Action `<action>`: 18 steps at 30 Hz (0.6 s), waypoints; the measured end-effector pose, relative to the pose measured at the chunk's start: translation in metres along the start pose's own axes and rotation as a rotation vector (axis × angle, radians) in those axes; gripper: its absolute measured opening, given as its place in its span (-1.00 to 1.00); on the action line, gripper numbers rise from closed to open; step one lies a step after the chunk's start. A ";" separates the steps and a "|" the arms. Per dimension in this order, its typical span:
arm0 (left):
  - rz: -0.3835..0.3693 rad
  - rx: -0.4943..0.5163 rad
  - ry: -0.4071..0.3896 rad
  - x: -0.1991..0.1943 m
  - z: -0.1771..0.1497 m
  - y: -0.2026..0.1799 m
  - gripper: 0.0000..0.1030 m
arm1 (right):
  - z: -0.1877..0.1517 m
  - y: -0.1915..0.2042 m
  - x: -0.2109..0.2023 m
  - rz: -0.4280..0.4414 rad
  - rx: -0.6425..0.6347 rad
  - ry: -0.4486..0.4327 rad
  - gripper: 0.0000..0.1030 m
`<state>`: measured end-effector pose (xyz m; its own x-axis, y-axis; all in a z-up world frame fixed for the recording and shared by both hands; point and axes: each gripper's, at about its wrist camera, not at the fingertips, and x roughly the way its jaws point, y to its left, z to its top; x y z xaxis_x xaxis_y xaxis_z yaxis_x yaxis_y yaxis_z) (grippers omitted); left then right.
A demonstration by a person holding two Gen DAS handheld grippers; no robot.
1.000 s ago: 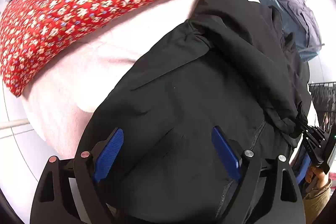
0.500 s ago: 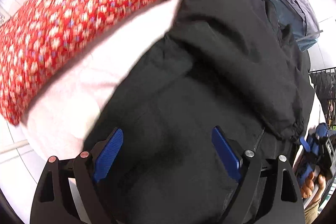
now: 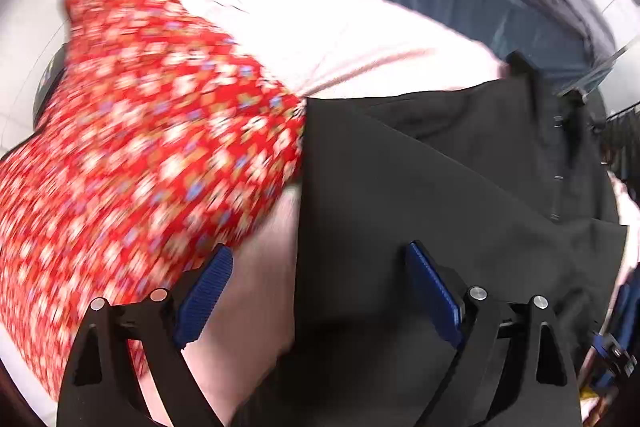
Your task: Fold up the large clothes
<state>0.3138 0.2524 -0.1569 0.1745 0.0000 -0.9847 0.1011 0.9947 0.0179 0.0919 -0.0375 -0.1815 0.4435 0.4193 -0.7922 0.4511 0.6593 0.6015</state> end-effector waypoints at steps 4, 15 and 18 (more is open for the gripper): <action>-0.005 -0.025 -0.006 0.022 0.019 -0.006 0.43 | -0.003 -0.007 -0.001 -0.021 0.019 0.009 0.30; 0.192 -0.031 -0.218 -0.018 0.096 0.014 -1.00 | 0.021 0.025 0.028 -0.041 -0.084 0.024 -0.77; 0.150 -0.054 -0.217 -0.022 0.107 0.022 -0.99 | 0.041 0.047 0.040 -0.044 -0.136 0.019 -0.84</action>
<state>0.4174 0.2633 -0.1159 0.3898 0.1315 -0.9115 0.0074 0.9893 0.1458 0.1625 -0.0154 -0.1804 0.4100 0.3991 -0.8202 0.3600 0.7554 0.5475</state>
